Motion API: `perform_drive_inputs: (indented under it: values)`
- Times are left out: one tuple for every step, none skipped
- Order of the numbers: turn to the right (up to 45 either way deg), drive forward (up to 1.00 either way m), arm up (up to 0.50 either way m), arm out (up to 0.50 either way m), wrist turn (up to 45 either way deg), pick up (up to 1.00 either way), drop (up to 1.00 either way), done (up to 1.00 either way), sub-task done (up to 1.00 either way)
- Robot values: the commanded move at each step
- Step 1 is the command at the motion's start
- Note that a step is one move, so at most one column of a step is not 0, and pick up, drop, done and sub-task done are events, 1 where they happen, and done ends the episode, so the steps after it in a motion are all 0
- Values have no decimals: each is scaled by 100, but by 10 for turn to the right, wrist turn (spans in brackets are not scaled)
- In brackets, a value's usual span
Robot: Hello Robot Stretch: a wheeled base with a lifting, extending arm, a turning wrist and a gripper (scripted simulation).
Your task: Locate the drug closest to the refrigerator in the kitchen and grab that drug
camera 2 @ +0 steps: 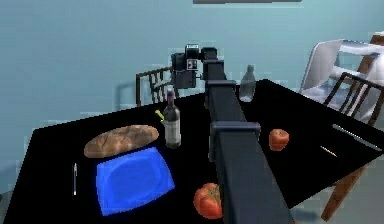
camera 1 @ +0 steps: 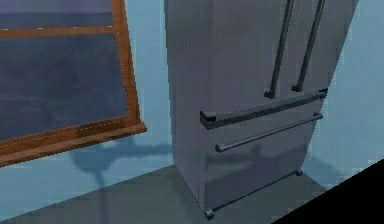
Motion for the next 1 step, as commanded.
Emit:
perform_drive_inputs:
  values:
    - [0,0,0,0,0,0,0,100,0]
